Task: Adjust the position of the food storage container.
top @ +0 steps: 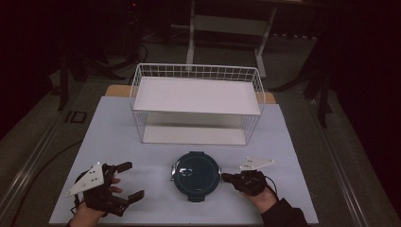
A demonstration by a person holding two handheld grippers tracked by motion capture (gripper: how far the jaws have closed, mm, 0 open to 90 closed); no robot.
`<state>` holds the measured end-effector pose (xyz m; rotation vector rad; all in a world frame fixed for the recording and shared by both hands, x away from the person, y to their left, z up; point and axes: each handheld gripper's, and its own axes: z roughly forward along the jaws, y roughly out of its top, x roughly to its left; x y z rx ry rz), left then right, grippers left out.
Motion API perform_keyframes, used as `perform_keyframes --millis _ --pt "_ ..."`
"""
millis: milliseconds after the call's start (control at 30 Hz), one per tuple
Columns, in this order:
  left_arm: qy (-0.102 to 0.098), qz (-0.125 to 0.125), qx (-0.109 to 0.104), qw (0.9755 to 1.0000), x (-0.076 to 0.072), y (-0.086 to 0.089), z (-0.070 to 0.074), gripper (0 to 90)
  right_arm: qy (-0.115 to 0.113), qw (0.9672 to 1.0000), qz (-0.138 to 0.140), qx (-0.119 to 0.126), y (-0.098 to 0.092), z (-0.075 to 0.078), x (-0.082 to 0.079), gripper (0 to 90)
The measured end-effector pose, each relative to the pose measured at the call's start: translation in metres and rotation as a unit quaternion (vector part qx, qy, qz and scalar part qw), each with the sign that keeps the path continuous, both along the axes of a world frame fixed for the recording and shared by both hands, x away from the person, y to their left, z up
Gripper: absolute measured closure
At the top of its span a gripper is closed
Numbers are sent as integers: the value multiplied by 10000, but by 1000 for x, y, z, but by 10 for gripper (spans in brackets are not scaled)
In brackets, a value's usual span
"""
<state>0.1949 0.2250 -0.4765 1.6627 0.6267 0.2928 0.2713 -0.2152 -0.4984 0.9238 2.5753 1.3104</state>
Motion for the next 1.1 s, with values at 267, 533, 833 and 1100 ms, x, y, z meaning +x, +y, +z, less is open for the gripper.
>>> perform_keyframes --millis 267,533,833,1100 --pt "4 -11 11 10000 0 -1 0 0 62 10000 -34 65 0 -1 0 900" --pt "14 -18 29 10000 1 -1 -1 0 85 9999 54 93 6 -1 0 900" --pt "12 -30 11 10000 0 -1 -1 0 8 9998 197 -12 24 -1 0 900" --pt "21 -33 -63 10000 -1 -1 0 0 -130 9995 29 279 15 9 0 883"
